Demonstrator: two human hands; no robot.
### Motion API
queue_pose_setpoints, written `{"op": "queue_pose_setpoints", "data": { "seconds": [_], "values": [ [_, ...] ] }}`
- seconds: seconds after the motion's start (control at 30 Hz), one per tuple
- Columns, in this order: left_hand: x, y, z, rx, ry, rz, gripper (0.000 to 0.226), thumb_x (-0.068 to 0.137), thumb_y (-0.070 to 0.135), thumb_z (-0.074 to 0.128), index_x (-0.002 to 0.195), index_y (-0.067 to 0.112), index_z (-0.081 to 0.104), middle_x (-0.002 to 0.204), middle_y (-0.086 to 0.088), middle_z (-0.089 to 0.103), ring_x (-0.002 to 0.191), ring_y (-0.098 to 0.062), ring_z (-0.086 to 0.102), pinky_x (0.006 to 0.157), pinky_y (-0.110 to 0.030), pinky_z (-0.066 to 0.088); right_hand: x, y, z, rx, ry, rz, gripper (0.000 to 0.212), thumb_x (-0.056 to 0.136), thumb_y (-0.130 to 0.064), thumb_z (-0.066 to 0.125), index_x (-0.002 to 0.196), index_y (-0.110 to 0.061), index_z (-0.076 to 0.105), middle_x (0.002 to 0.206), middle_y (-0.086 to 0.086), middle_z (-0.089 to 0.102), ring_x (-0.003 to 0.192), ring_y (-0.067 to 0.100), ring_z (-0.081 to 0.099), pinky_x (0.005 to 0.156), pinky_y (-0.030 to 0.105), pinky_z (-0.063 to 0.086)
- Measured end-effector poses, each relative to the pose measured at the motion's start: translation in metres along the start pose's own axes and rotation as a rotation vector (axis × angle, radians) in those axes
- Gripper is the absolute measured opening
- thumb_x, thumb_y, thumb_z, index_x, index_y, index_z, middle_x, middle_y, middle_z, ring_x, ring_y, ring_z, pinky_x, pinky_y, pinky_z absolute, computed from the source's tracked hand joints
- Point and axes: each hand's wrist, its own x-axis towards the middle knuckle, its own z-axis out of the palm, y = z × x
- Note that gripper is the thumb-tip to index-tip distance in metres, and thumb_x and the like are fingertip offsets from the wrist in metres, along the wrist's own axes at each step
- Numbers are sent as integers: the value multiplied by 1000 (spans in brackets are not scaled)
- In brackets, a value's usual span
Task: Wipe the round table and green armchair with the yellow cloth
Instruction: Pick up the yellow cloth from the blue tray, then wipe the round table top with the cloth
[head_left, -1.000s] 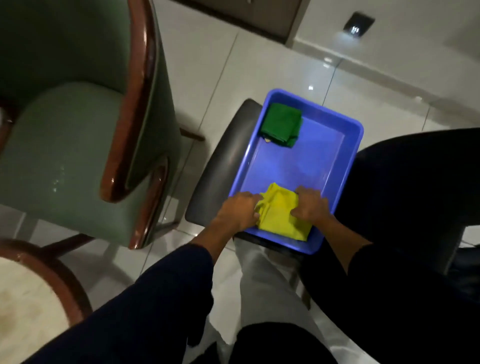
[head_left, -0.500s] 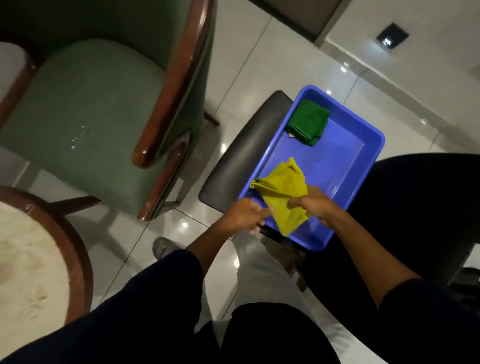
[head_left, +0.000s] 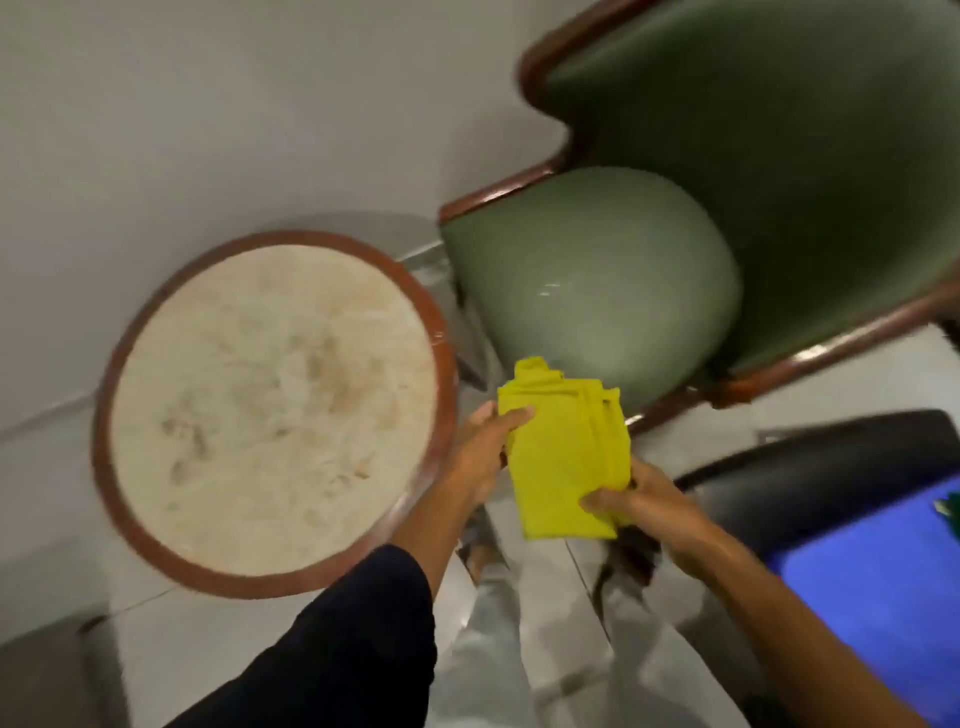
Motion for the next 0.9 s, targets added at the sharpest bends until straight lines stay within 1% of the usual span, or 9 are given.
{"op": "queue_pose_setpoints", "data": {
  "seconds": [0.07,0.13,0.23,0.27,0.33,0.43,0.57,0.73,0.9],
  "values": [
    [21,11,-55,87,133,83,42,87,2,69,128,-6,60,118,-23,71,106,-35,70,93,-47,57,35,2,67,-85,21,-28,49,78,15,68,116,-13,59,115,13,68,73,1,70,59,14,54],
    [43,24,-92,241,214,167,42,86,3,72,126,-7,61,126,-27,66,115,-38,64,103,-52,49,68,10,126,-108,65,-37,44,79,9,70,119,-10,60,119,15,67,89,17,68,75,28,56],
    [71,48,-131,634,271,355,53,88,26,73,136,9,57,137,-12,61,123,-21,57,100,-23,41,97,22,187,-306,255,-49,52,83,-20,73,128,-2,52,127,19,62,114,31,59,98,47,49],
    [81,54,-149,774,337,422,57,89,33,70,140,12,53,142,-10,57,128,-20,52,103,-23,37,103,27,200,-482,387,-111,63,85,-28,70,136,-1,44,135,21,55,123,34,52,104,49,44],
    [101,62,-193,1114,566,539,59,95,44,59,144,13,50,149,-12,51,139,-27,44,114,-37,33,114,30,219,-747,600,-376,70,88,-32,62,145,-3,34,146,22,43,135,38,40,109,52,37],
    [131,60,-260,1388,786,476,58,100,41,43,152,16,38,161,-16,33,150,-34,26,118,-53,21,154,25,248,-891,623,-549,75,92,-44,53,149,-2,27,157,22,27,146,36,24,116,52,23],
    [158,33,-288,1393,883,391,60,105,48,22,160,25,14,168,-15,9,155,-33,7,120,-61,6,224,19,262,-985,636,-452,87,92,-61,41,151,0,21,160,22,19,149,35,12,119,57,16],
    [171,22,-294,1333,965,453,57,104,54,18,158,35,14,168,-8,13,155,-26,9,121,-55,5,300,-40,245,-1055,741,-550,88,92,-64,39,149,1,25,157,24,24,148,35,19,119,53,17],
    [171,21,-290,1391,1029,490,58,104,50,25,157,30,20,166,-12,20,154,-29,16,120,-54,11,376,-136,281,-1239,509,-646,69,98,-47,28,153,-6,16,161,20,16,149,32,12,121,49,12]
  ]
}}
